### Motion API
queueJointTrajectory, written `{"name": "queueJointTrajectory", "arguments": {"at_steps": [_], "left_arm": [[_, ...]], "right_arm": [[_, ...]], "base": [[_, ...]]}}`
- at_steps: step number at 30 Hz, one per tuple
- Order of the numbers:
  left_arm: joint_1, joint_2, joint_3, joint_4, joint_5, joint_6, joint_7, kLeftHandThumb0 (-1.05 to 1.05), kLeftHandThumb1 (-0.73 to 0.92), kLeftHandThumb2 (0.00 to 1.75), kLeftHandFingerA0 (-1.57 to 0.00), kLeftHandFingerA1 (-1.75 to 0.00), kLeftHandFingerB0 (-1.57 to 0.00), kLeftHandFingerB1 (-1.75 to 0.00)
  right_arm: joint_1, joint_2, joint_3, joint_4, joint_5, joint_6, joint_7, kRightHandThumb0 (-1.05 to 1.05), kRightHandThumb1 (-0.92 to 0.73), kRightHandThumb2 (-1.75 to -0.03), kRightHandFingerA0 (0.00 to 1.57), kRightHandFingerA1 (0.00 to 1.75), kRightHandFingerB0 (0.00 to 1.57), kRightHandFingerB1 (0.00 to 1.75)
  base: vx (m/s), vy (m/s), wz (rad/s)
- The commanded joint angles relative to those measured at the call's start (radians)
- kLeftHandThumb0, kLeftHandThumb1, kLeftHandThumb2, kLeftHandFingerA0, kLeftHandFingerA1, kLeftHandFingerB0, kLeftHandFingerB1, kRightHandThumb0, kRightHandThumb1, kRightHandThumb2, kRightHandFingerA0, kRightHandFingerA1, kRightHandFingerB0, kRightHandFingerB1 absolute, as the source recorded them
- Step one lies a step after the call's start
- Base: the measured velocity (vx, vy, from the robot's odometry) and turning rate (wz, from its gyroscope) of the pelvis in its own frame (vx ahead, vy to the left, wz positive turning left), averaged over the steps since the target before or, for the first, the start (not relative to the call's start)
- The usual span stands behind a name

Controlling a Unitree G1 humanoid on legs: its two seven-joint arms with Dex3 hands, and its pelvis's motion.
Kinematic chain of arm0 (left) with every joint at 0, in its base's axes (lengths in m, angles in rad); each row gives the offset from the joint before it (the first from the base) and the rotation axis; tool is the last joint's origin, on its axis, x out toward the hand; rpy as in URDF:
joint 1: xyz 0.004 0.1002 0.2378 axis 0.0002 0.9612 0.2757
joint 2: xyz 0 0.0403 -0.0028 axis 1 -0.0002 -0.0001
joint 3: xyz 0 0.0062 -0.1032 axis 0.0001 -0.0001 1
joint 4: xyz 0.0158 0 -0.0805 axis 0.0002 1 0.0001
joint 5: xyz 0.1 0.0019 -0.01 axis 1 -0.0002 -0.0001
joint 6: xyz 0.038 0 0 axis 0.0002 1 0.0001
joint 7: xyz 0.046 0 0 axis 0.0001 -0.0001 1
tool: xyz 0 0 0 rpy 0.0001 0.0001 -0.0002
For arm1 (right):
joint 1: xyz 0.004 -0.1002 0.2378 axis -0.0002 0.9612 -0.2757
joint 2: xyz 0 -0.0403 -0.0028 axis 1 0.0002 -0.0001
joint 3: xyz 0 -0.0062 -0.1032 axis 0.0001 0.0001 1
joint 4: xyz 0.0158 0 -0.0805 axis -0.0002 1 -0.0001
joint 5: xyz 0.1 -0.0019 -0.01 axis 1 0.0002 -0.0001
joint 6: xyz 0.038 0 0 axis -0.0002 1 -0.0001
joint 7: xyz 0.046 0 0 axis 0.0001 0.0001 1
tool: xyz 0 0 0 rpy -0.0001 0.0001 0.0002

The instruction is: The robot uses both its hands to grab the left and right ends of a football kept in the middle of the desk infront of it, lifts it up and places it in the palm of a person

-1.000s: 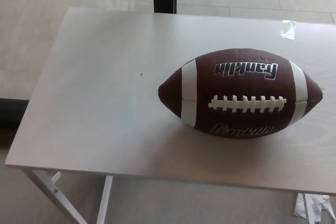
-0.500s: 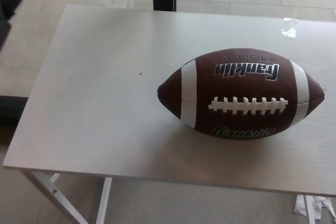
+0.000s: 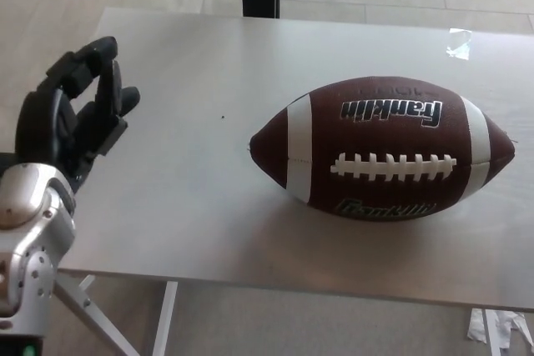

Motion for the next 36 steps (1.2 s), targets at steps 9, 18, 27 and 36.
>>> {"name": "queueJointTrajectory", "arguments": {"at_steps": [9, 18, 27, 36], "left_arm": [[0.058, -0.05, -0.083, 0.072, 0.145, -0.032, 0.006, -0.83, 0.92, 0.71, -0.35, -0.5, -0.26, -0.36], [0.072, -0.125, -0.088, 0.089, 0.157, -0.032, -0.003, -0.83, 0.92, 0.76, -0.27, -0.53, -0.2, -0.35], [0.096, -0.17, -0.083, 0.127, 0.168, -0.045, -0.01, -0.87, 0.92, 0.8, -0.27, -0.56, -0.19, -0.37], [0.09, -0.182, -0.066, 0.145, 0.17, -0.051, -0.015, -0.88, 0.91, 0.81, -0.26, -0.53, -0.18, -0.33]], "right_arm": [[-0.056, 0.03, 0.052, 0.085, -0.107, -0.064, -0.037, -0.84, -0.67, -1.08, 0.41, 0.58, 0.35, 0.48], [-0.029, 0.138, 0.054, 0.007, -0.093, -0.047, -0.074, -0.81, -0.87, -0.66, 0.49, 0.52, 0.48, 0.35], [0.028, 0.2, 0.058, -0.047, -0.103, -0.033, -0.084, -0.84, -0.91, -0.68, 0.5, 0.52, 0.43, 0.34], [0.037, 0.205, 0.037, -0.031, -0.105, -0.065, -0.096, -0.86, -0.92, -0.68, 0.52, 0.52, 0.47, 0.34]], "base": [[0.0, 0.0, 0.0], [0.0, 0.0, 0.0], [0.0, 0.0, 0.0], [0.0, 0.0, 0.0]]}}
